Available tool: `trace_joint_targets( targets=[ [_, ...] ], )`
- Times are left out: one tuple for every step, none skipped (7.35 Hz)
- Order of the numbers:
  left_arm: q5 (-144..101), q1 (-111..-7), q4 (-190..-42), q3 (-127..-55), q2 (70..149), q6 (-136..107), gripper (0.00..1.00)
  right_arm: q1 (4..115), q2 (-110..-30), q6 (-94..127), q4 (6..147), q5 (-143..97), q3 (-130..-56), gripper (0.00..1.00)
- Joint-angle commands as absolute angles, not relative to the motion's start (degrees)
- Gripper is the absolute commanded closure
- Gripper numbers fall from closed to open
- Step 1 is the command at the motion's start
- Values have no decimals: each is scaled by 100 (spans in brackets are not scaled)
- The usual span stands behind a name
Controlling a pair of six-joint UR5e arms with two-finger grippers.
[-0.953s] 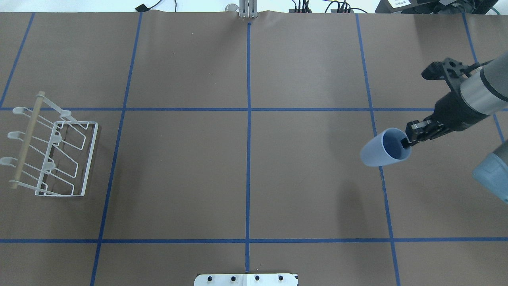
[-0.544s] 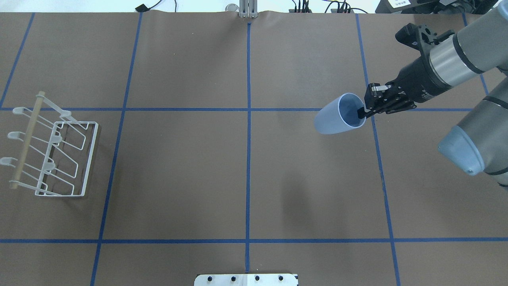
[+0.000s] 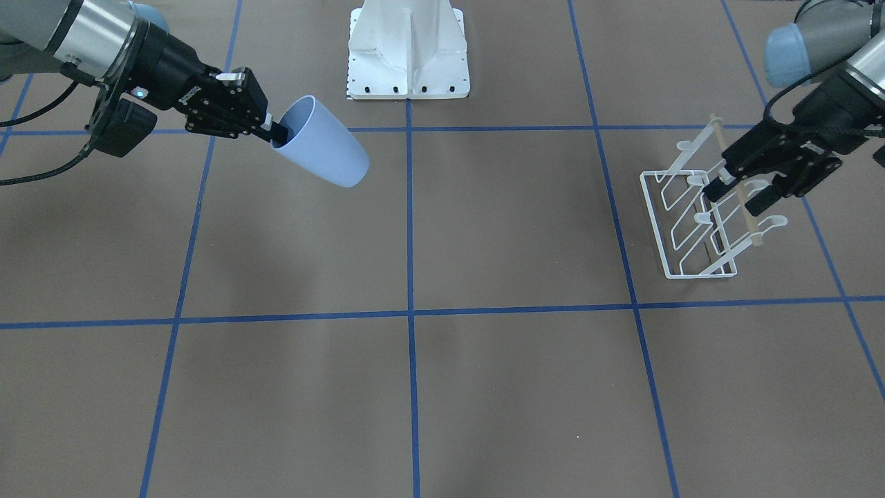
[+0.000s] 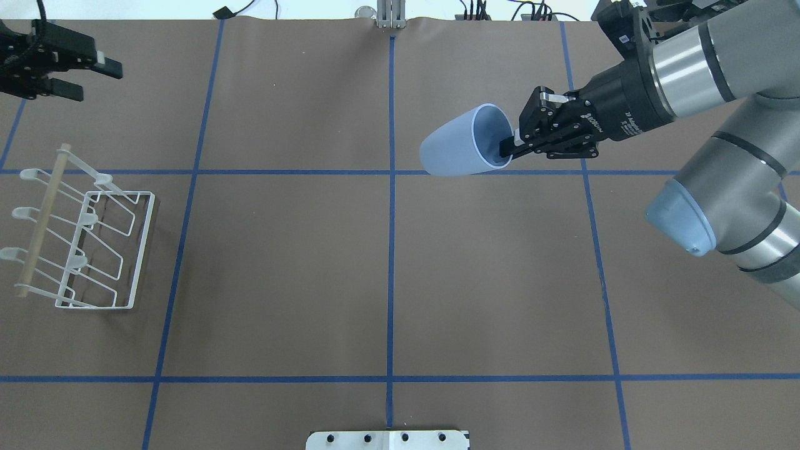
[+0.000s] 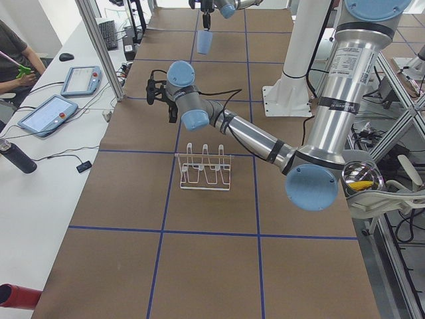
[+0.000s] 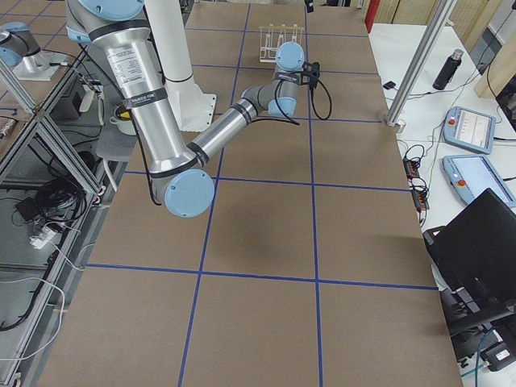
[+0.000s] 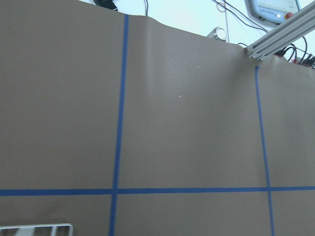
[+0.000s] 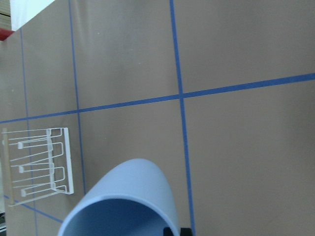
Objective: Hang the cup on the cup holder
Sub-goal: 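Lift the cup with the right gripper toward the left gripper while the left arm approaches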
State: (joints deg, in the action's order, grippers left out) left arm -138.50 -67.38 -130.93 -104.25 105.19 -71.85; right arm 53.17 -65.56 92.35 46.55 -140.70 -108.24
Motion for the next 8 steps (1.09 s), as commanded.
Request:
trace_joint_targets(
  targets=[
    [-13782, -6155, -14530, -10345, 10740, -8494, 2, 5143, -6232, 10120, 4048, -13958, -10819, 100],
    [-13268, -5683, -15233, -10353, 10819, -9117, 2, 4907, -6231, 10873, 3347, -13600, -10811, 100],
    [-12645, -5112, -15980, -10327, 10880, -9836, 2, 4504, -6240, 11568, 2670, -12892, -10793, 100],
    [-12238, -4724, -16509, -10205, 11046, -10514, 2, 4082, -6240, 11888, 2011, -12293, -10645, 100],
    [-12226, -4581, -17063, -9908, 11335, -11103, 2, 3791, -6284, 12379, 1134, -11826, -10478, 100],
    [-12226, -4536, -17529, -9870, 11347, -11675, 2, 3779, -6406, 12627, 377, -11752, -10337, 100],
    [-12226, -4422, -17699, -9896, 11373, -11898, 2, 3753, -6390, 12630, -83, -11742, -10023, 100],
    [-12217, -4395, -17814, -9905, 11390, -12144, 2, 3753, -6398, 12699, -427, -11725, -9828, 100]
  ],
)
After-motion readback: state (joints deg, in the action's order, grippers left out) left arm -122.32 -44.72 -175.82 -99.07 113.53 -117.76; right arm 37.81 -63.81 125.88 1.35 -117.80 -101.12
